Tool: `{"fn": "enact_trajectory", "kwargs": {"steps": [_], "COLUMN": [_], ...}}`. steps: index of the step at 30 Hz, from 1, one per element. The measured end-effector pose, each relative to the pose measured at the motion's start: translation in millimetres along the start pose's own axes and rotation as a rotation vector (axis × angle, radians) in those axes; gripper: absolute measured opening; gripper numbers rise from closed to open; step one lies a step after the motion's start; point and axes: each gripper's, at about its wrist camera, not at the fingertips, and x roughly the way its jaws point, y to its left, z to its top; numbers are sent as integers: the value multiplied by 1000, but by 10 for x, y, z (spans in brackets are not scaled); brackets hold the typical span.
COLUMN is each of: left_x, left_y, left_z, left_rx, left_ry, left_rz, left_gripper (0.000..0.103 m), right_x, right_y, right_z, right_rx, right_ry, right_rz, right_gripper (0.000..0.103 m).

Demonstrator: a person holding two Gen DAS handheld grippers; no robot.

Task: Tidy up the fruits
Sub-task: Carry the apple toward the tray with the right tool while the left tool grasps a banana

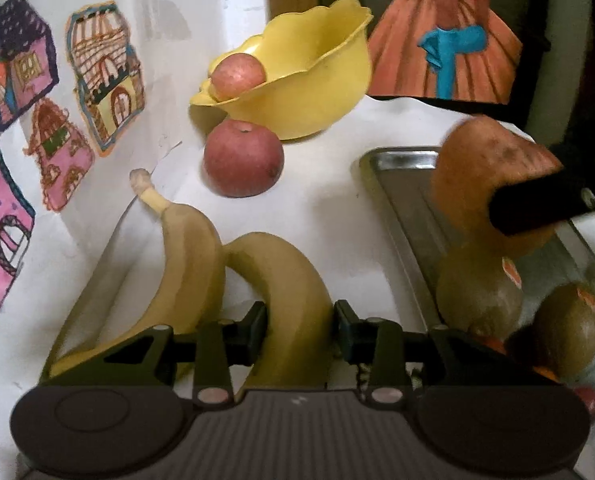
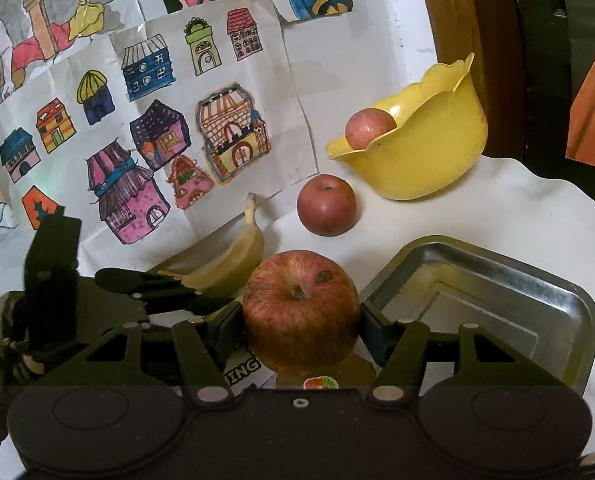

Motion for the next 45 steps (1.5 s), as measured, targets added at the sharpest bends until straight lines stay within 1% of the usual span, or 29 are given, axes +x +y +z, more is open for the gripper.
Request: {"fn": "enact_trajectory", "kwargs": {"steps": [2,4,15,21,26,29,35,38,40,45], "left_x": [-3,-29,-194,-196,-230,-229,-259,-333,-362,-342], "left_y": [0,2,-24,-50,24,31,-25,-64,-91,-263], "left_z": [12,-5,6,19,40,39,83,180,245,437], "left_rx": [-33,-60,-250,-320,-419,-459,-482,-459,-454,-398], "left_ry": [4,-2,-20,-1,25,33,20,-24,-40,-83], "left_rz": [5,-6,-138,-190,-272,-311,-350,-346,-346,-325], "left_gripper": [39,38,38,38,38,37,37,37,37,37], "right_x": [-12,-27,-151,-223,-272,-284,-297,-299,-304,-304], "right_y": [-9,-34,-231,-371,-483,-535,-590,-606,-625,-662], "right_z": [-13,-23,-101,-186,-243,-275,-331,-343,-350,-368], "right_rx": [-4,-2,26,48,69,81,92,96,96,103], "right_ry": [0,-1,-18,-16,-17,-15,-6,-3,-3,-12], "right_rz": [-5,-12,-47,-64,-71,-72,-74,-77,-77,-78], "right_gripper": [64,64,64,64,64,64,64,64,64,64]}}
